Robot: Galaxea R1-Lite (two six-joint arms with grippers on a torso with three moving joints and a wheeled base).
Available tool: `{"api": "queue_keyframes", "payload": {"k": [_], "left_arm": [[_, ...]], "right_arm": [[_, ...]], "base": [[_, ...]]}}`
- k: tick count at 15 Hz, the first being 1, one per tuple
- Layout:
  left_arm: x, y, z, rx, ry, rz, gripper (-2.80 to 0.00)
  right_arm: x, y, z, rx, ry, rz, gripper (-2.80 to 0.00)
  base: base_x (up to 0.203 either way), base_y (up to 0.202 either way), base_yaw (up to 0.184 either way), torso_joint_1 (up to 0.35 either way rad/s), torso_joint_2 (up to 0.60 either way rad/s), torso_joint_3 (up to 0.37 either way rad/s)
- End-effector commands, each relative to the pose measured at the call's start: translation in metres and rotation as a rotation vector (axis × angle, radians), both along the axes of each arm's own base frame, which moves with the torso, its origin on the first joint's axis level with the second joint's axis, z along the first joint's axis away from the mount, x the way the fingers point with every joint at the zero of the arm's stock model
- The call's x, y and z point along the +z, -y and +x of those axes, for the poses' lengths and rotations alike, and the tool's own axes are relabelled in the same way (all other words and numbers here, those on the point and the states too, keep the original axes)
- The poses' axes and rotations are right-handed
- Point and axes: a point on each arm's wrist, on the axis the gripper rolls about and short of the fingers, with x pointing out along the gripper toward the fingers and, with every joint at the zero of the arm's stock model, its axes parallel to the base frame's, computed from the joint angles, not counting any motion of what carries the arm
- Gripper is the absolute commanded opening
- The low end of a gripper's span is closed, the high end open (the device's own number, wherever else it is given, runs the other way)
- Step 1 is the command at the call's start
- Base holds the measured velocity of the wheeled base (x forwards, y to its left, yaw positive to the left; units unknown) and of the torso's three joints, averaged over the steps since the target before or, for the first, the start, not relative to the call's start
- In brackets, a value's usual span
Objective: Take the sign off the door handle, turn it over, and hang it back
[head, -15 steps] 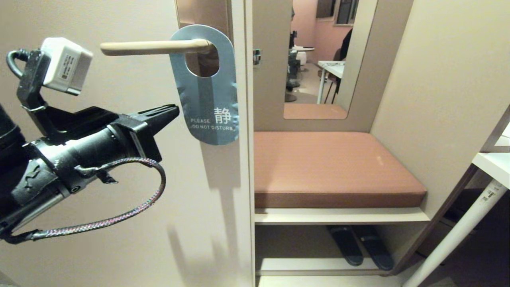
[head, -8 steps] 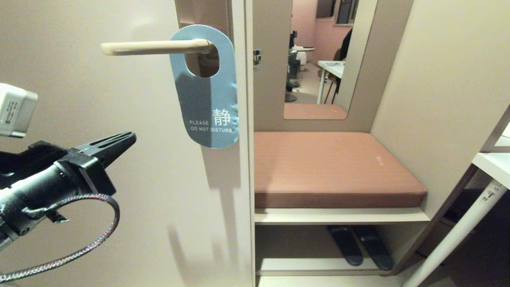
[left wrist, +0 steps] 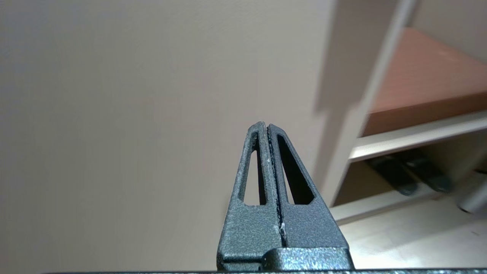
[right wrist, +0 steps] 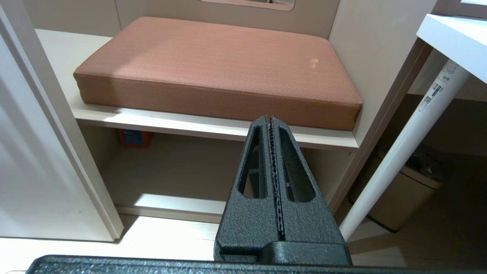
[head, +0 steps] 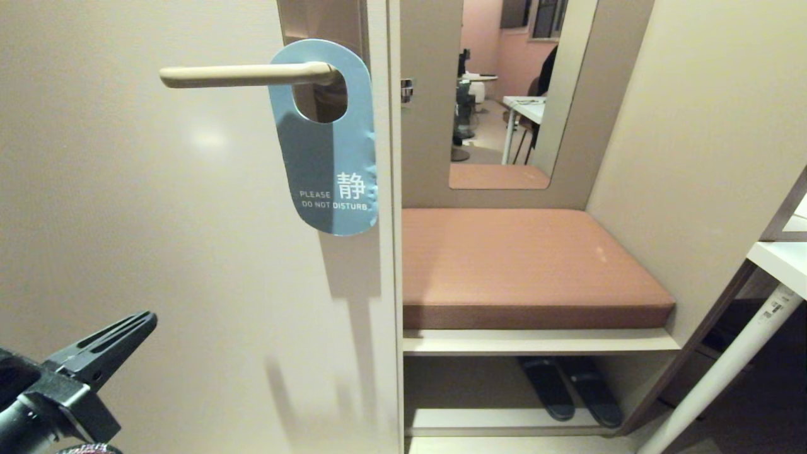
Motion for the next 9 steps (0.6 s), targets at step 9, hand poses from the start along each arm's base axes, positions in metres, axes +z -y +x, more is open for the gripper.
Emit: {"api": "queue_keyframes", "payload": {"k": [9], "left_arm": [[-0.046,-0.027,-0.074,0.2,0.095,-0.001,-2.8]], "right_arm": [[0.0,0.0,0.0,0.001,-0.001,-0.001,-2.8]], "base": [[0.0,0.0,0.0,0.0,0.0,0.0]]}}
